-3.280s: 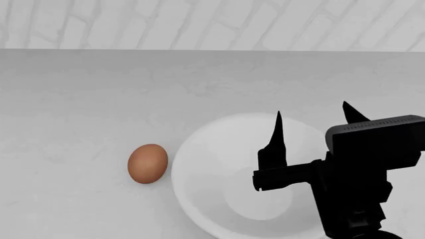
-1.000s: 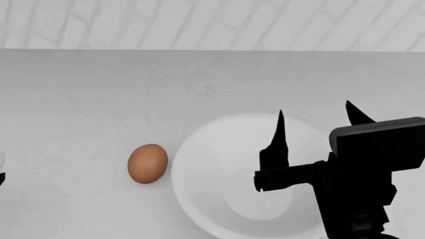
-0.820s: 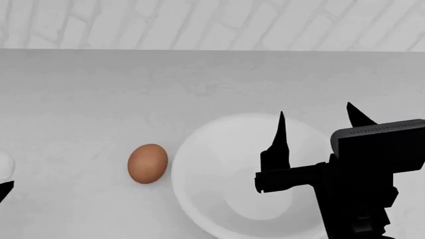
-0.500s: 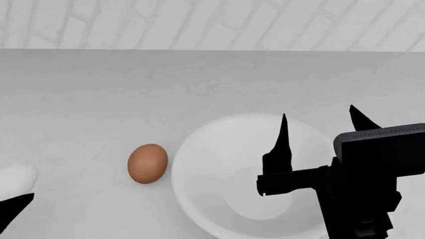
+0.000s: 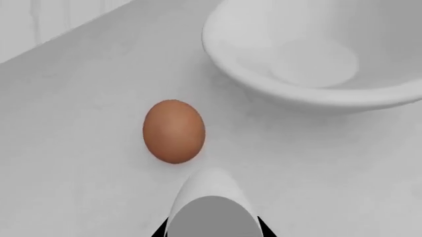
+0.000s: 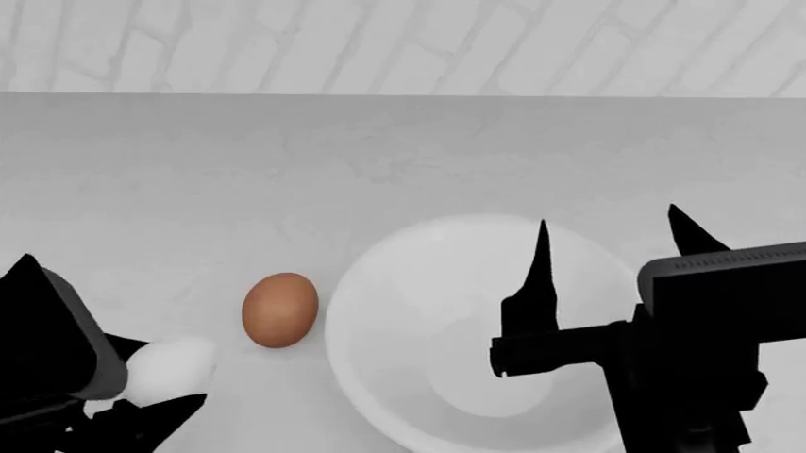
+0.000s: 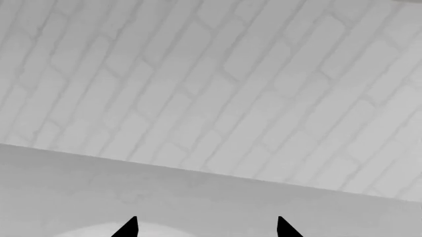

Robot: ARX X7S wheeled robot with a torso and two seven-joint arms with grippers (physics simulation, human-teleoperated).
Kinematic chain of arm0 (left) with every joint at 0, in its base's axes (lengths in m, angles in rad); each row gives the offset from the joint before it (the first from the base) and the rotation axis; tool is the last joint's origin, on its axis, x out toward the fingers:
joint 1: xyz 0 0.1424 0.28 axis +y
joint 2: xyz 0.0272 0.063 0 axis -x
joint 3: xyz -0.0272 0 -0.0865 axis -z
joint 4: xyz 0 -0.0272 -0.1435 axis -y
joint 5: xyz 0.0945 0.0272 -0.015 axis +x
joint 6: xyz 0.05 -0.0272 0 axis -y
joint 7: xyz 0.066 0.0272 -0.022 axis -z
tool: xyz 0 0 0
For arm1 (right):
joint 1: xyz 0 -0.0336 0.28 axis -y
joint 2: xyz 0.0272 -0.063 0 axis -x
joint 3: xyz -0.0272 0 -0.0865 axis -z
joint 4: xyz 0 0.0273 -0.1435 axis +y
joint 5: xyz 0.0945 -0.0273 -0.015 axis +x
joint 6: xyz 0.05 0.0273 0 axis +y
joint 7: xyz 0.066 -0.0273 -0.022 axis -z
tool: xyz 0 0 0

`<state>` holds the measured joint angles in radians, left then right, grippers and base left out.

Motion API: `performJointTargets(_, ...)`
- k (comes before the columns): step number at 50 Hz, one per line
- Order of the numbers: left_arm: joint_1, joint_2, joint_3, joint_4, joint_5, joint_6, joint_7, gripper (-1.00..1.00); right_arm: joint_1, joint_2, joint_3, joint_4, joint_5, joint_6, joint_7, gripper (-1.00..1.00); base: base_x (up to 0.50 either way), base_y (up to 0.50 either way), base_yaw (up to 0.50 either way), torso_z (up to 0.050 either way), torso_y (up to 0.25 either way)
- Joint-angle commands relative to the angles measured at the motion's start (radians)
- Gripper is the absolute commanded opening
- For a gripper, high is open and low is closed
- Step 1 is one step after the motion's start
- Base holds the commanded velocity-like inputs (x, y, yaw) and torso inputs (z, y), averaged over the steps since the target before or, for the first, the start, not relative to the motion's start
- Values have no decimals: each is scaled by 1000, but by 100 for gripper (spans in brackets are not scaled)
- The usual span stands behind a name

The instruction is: Place the eggs and milk next to the bowl.

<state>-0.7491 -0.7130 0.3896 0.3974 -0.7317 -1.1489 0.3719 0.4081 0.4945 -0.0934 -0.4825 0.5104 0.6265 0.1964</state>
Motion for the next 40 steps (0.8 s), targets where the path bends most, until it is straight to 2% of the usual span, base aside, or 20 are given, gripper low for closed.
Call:
performJointTargets(1,-48,52,66,-17,-8,-17,22,-100,-5,-6,15,-7,-6,7,-4,100,0,0,0,0,0)
performJointTargets(40,-89,119,231,-108,76,61,79,-100,-8,3,18,-4,3,6,4,100,0,0,0,0,0)
